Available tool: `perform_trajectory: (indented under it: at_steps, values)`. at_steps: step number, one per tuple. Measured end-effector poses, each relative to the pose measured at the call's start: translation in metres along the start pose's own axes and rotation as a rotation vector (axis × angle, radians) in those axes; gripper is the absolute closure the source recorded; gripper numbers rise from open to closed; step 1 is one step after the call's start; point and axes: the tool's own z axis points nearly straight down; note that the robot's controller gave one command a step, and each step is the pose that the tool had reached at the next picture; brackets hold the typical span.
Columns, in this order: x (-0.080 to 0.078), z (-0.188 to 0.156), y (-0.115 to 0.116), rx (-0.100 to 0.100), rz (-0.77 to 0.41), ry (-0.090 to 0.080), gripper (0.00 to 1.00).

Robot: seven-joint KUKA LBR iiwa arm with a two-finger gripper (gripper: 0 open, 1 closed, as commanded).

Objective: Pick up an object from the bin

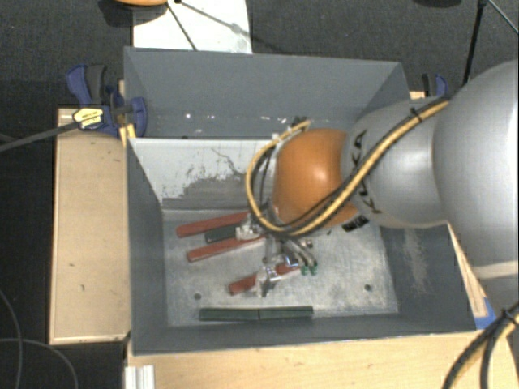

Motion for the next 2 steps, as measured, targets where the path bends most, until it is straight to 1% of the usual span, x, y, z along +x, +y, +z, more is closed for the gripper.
perform_trajectory:
  at_steps: [1, 2]
  values:
    - [-0.0546, 0.0161, 0.0229, 0.002, -0.163, 0.033, 1.00]
    - [-0.0544, 0.0161, 0.0226, 0.001, -0.161, 0.032, 1.00]
